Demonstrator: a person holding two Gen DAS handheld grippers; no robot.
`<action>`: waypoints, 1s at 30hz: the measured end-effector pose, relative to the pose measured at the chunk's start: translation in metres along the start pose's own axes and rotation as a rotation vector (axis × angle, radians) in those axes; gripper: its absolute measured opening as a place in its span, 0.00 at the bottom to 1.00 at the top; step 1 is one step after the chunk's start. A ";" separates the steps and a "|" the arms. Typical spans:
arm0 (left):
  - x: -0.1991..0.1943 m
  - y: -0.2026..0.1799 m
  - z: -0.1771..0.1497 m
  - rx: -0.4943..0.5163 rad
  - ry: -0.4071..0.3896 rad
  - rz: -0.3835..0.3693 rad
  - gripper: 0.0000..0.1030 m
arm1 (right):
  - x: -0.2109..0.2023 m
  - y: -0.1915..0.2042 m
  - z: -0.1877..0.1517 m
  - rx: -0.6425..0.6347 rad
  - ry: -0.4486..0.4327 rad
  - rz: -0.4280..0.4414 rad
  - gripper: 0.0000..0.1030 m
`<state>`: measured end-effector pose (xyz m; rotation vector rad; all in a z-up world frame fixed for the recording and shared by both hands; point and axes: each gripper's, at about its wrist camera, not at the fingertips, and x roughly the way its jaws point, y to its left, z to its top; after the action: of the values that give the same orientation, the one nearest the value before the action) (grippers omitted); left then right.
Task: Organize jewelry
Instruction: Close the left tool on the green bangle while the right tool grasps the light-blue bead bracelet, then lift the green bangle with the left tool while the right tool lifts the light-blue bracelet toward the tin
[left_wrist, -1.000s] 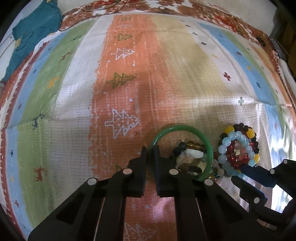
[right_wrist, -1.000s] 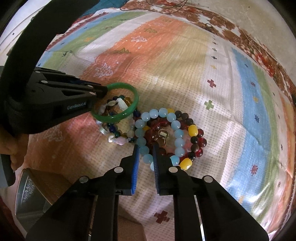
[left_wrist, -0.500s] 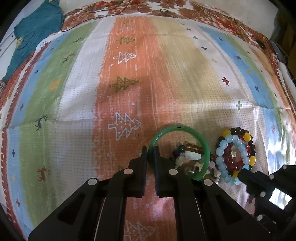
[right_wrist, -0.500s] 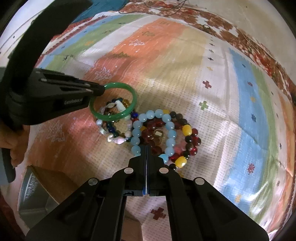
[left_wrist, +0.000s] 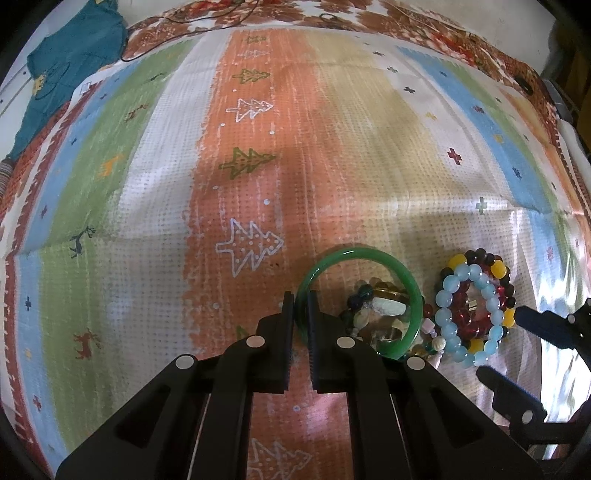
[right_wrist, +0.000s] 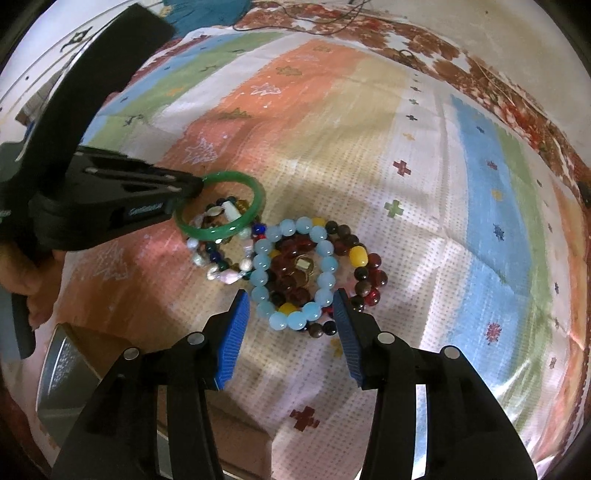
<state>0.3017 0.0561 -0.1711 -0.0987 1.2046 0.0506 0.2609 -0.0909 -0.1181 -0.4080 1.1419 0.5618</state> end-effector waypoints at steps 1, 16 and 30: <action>0.000 0.000 0.000 -0.001 -0.002 0.000 0.06 | 0.002 -0.002 0.000 0.008 0.002 0.003 0.46; 0.004 0.000 -0.001 0.003 0.001 -0.002 0.07 | 0.019 -0.014 -0.001 0.079 0.034 0.024 0.23; 0.001 0.001 0.000 0.002 -0.004 -0.012 0.06 | 0.013 -0.009 -0.001 0.053 0.013 -0.013 0.12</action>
<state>0.3018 0.0571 -0.1721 -0.1044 1.2000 0.0387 0.2697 -0.0963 -0.1308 -0.3735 1.1636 0.5166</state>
